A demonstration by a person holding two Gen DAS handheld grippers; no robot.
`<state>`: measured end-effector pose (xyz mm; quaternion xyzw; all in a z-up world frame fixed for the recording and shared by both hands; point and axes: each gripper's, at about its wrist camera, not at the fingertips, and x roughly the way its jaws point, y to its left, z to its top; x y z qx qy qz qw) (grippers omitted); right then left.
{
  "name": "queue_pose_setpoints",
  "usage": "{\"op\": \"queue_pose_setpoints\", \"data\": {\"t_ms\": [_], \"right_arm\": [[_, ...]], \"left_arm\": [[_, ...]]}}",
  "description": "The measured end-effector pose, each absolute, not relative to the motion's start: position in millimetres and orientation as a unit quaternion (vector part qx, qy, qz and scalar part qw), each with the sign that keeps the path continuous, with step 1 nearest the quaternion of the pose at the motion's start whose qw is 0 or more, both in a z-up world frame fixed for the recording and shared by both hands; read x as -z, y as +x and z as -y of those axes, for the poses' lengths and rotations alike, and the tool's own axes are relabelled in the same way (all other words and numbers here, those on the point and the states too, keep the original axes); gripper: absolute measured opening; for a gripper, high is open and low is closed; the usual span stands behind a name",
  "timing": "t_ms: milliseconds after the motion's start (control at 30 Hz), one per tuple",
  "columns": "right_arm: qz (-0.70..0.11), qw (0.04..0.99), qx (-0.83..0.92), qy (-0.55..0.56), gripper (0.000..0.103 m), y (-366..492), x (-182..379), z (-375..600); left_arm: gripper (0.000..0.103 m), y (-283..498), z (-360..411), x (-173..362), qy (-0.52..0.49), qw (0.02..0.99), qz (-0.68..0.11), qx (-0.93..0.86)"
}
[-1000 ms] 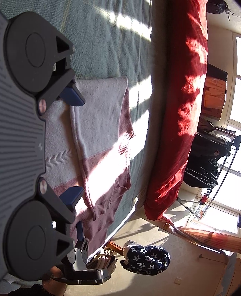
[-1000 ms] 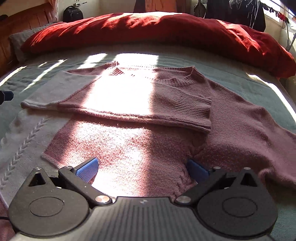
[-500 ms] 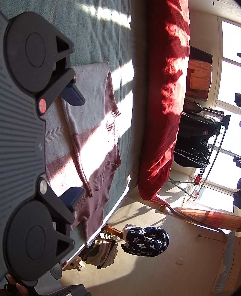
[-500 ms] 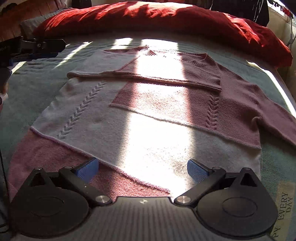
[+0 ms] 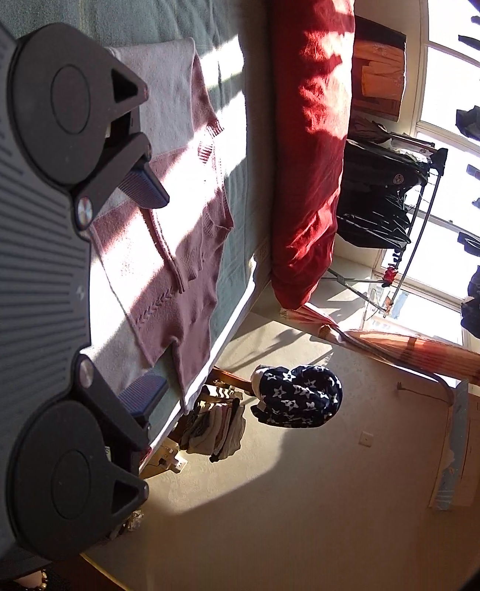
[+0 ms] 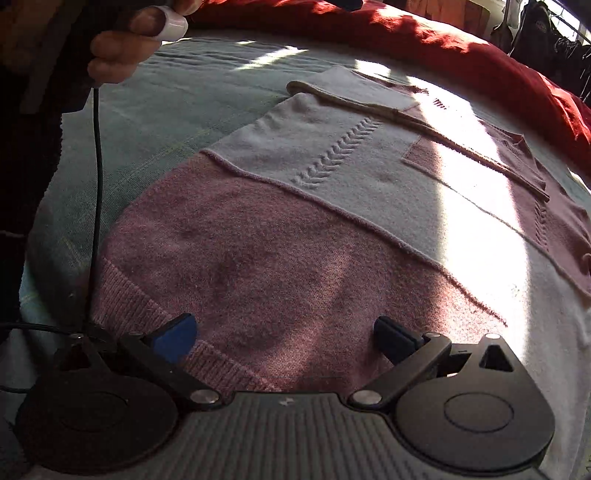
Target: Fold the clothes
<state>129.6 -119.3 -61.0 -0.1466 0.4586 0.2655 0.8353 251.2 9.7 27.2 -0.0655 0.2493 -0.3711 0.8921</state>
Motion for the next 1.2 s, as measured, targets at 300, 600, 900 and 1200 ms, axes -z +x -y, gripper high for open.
{"op": "queue_pose_setpoints", "data": {"t_ms": [300,600,900,1200], "right_arm": [[-0.443,0.878,-0.152,-0.096,0.103,136.4,47.2,205.0],[-0.465,0.879,-0.096,-0.041,0.103,128.5,78.2,262.0],[-0.428,0.890,-0.142,-0.062,0.103,142.2,51.2,218.8],[-0.453,0.867,-0.172,-0.114,0.103,123.0,74.8,189.5]], "left_arm": [[0.097,247.7,24.2,-10.5,-0.024,0.880,-0.277,0.385],[0.097,249.3,40.6,6.8,0.007,0.874,-0.303,0.380],[0.097,248.9,43.1,7.5,0.016,0.876,-0.302,0.375],[0.097,251.4,36.2,3.0,0.008,0.881,-0.297,0.369]]}}
